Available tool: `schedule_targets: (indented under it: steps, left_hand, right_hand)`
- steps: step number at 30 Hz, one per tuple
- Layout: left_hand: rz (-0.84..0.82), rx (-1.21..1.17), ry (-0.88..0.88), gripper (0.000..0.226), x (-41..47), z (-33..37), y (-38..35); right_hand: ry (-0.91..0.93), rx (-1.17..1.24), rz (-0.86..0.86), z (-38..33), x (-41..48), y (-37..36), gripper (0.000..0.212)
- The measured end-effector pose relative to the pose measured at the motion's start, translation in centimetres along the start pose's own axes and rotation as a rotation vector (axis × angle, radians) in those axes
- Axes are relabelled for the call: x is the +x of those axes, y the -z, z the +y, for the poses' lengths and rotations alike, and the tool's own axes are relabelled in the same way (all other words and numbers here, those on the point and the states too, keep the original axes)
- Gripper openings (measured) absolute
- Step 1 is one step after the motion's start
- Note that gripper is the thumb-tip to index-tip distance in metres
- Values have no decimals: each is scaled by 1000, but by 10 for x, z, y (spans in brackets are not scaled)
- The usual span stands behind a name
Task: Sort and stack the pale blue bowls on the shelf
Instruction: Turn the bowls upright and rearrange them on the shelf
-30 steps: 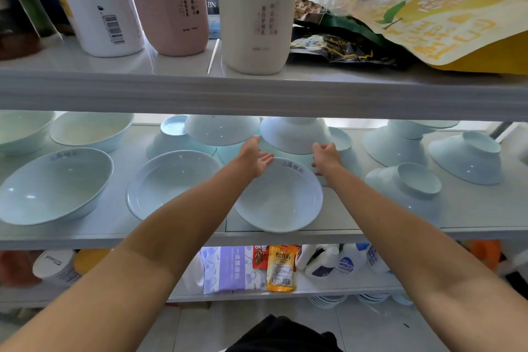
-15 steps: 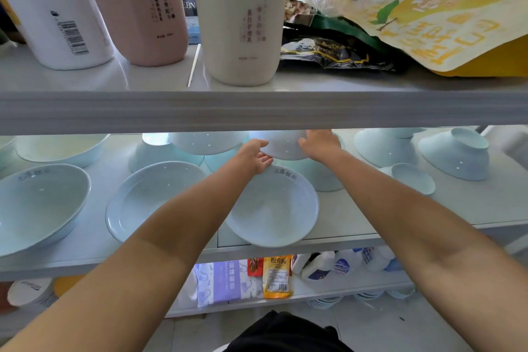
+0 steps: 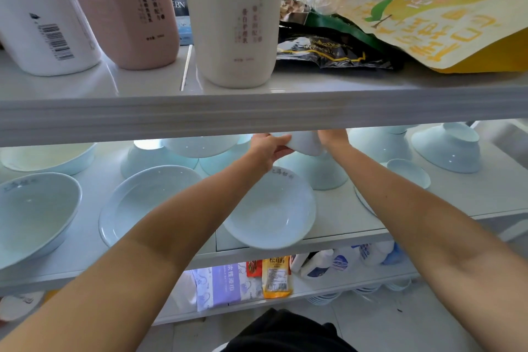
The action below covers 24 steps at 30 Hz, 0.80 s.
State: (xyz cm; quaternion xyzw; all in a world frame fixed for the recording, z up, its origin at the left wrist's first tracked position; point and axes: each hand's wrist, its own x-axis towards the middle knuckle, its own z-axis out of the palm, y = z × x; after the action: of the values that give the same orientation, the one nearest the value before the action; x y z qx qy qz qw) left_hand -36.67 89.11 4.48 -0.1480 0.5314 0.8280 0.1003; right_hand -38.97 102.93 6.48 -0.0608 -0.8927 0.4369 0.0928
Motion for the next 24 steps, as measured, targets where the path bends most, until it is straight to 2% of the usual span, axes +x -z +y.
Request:
schedule_targets:
  steps: [3, 6, 9, 11, 13, 14, 16, 19, 24]
  left_hand:
    - [-63, 80, -71, 14, -8, 9, -15]
    - [-117, 206, -100, 12, -16, 12, -27]
    - [-174, 386, -163, 15, -27, 11, -39]
    - [-211, 564, -256, 21, -31, 7, -47]
    - [-256, 780, -395, 10, -36, 5, -54]
    - [-280, 893, -488, 12, -39, 3, -57]
    - [-320, 1111, -671, 22, -46, -3, -62]
    - [-358, 1363, -853, 17, -57, -16, -64]
    - [-442, 1691, -1010, 19, -68, -30, -57]
  right_hand:
    - [-131, 285, 34, 5, -5, 13, 37]
    - [-240, 489, 46, 14, -12, 26, 26]
    - [-279, 583, 25, 24, -14, 43, 28]
    - [-340, 641, 32, 32, -17, 55, 33]
    - [-431, 764, 59, 43, -21, 67, 49]
    - [-472, 819, 76, 51, -24, 71, 56]
    - [-527, 882, 89, 67, -32, 79, 64]
    - [-549, 932, 23, 91, -42, 83, 75]
    - [-696, 893, -2, 107, -58, 81, 58]
